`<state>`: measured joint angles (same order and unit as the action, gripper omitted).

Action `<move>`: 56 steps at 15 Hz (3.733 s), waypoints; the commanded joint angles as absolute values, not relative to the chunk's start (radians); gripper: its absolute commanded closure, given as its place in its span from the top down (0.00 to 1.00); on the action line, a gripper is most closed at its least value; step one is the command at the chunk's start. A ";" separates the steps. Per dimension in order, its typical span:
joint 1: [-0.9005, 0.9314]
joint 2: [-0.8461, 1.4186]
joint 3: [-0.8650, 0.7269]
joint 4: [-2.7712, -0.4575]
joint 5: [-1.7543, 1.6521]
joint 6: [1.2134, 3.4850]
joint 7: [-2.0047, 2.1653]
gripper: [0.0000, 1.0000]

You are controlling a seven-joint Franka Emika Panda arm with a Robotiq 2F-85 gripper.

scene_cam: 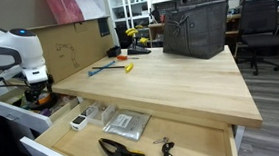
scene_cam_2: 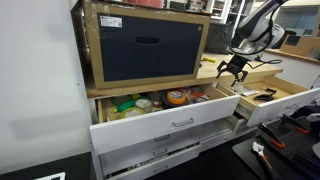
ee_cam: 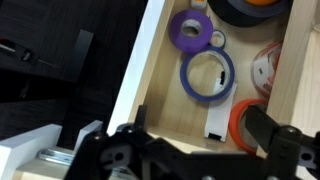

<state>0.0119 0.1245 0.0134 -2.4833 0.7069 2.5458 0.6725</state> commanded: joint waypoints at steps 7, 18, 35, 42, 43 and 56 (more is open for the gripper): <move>0.130 0.165 0.090 -2.582 0.735 2.719 0.871 1.00; 0.163 0.306 0.088 -2.593 0.720 2.819 0.934 1.00; 0.205 0.232 0.169 -2.767 0.739 2.790 0.913 1.00; 0.226 0.244 0.199 -2.772 0.735 2.814 0.910 1.00; 0.229 0.244 0.203 -2.772 0.741 2.842 0.907 1.00; 0.276 0.109 0.192 -2.776 0.872 2.948 0.728 1.00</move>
